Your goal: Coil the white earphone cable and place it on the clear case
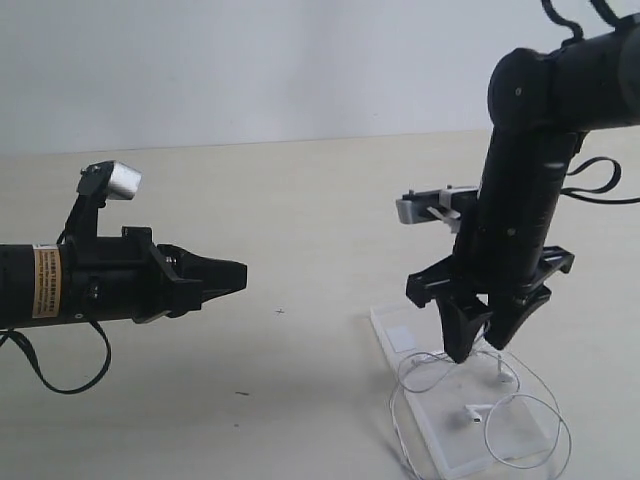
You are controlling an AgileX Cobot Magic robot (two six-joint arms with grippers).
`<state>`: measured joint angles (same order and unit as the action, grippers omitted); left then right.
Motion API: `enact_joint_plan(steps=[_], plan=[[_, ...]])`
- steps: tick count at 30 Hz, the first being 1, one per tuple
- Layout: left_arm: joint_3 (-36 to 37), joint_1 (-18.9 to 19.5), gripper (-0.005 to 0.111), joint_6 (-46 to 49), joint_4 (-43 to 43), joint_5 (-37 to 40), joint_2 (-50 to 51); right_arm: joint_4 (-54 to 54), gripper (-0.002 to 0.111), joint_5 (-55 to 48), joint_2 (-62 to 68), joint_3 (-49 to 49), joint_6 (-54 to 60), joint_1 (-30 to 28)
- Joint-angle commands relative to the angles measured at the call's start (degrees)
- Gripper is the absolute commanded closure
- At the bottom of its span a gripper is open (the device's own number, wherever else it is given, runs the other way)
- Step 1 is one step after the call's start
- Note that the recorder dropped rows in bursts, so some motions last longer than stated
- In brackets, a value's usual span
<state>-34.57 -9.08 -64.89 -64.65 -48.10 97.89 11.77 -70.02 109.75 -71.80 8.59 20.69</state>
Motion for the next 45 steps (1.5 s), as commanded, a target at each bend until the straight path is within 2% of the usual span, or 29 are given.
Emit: enact_joint_plan(steps=[1, 14, 16, 19, 25, 29, 39, 45], plan=[[0.3, 0.1, 0.107, 0.2, 0.8, -0.7, -0.6, 0.1, 0.059, 0.1, -3.9, -1.1, -0.2, -0.3], [0.3, 0.1, 0.107, 1.7, 2.7, 0.1, -0.6, -0.4, 0.061, 0.1, -12.4, -1.1, -1.1, -0.3], [0.3, 0.1, 0.107, 1.7, 2.9, 1.9, -0.6, -0.8, 0.071, 0.1, -15.6, -0.9, -1.1, -0.3], [0.3, 0.1, 0.107, 1.6, 3.9, 7.7, -0.6, -1.4, 0.108, 0.1, -24.2, 2.8, -0.3, -0.3], [0.3, 0.1, 0.107, 1.5, 8.8, 10.7, -0.6, -1.4, 0.108, 1.1, -46.7, 14.4, 1.5, -0.3], [0.3, 0.1, 0.107, 1.8, 9.3, 10.7, -0.6, -0.2, 0.108, 14.1, -60.3, 18.9, 1.5, -0.3], [0.3, 0.1, 0.107, 1.7, 9.2, 10.7, -0.6, 1.7, 0.108, 17.3, -84.3, 19.4, 0.8, -0.3], [0.3, 0.1, 0.107, 1.7, 9.2, 10.7, -0.6, 2.9, 0.108, 17.5, -93.9, 19.4, -1.2, -0.3]])
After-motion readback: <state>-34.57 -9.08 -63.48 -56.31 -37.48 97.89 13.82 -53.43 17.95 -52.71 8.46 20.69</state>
